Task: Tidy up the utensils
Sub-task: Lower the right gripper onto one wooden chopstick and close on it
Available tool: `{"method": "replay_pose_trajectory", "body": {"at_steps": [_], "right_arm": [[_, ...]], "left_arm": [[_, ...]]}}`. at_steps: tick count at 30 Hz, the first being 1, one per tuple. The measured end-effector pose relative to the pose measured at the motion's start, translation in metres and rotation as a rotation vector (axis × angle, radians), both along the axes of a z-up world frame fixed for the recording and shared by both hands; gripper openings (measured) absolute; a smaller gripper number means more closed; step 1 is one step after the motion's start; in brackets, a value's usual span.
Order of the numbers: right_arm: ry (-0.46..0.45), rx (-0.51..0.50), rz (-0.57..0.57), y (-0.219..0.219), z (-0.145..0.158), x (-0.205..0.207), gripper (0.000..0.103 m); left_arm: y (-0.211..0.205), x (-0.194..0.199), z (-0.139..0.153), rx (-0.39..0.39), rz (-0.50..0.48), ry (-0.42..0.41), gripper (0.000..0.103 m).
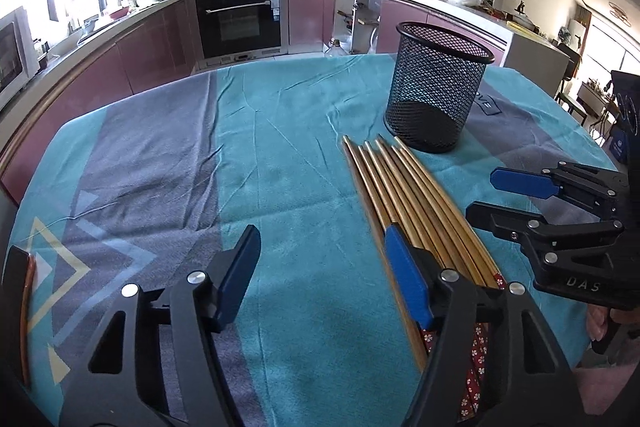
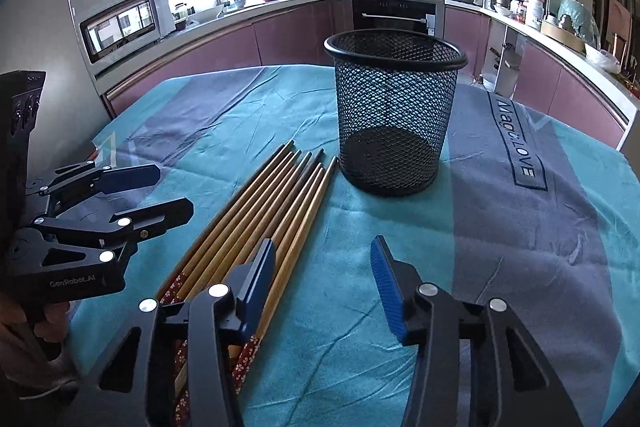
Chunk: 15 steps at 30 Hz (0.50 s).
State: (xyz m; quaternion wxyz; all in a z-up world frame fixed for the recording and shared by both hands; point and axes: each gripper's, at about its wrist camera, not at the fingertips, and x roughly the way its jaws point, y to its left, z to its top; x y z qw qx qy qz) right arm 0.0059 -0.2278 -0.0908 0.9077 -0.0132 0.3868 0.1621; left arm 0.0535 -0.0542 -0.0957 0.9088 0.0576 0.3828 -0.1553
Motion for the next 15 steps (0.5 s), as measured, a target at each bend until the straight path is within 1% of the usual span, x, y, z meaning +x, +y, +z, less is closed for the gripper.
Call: {"method": "replay_pose_trajectory", "body": {"at_steps": [2,7,9,10,11,13,15], "right_arm": [[0.021,-0.002,0.002,-0.001,-0.003,0.003,0.04],[0.039,-0.006,0.014,-0.001,-0.004,0.006,0.04],[0.043,-0.017,0.017,-0.001,-0.003,0.006,0.04],[0.044,-0.027,0.015,-0.001,-0.003,0.007,0.037],[0.052,-0.05,0.008,-0.002,-0.004,0.008,0.028],[0.069,-0.06,0.007,-0.002,-0.008,0.011,0.026],[0.089,-0.021,0.012,-0.005,-0.005,0.012,0.027]], "left_arm": [[-0.004,0.001,-0.001,0.008,-0.019,0.016,0.062],[-0.01,0.003,-0.004,0.019,-0.052,0.054,0.061],[-0.011,0.006,-0.007,0.018,-0.056,0.072,0.057],[-0.01,0.007,-0.007,0.013,-0.058,0.081,0.056],[-0.009,0.009,-0.007,0.009,-0.063,0.088,0.056],[-0.008,0.011,-0.007,0.004,-0.071,0.096,0.056],[-0.009,0.013,-0.007,0.005,-0.079,0.101,0.056]]}}
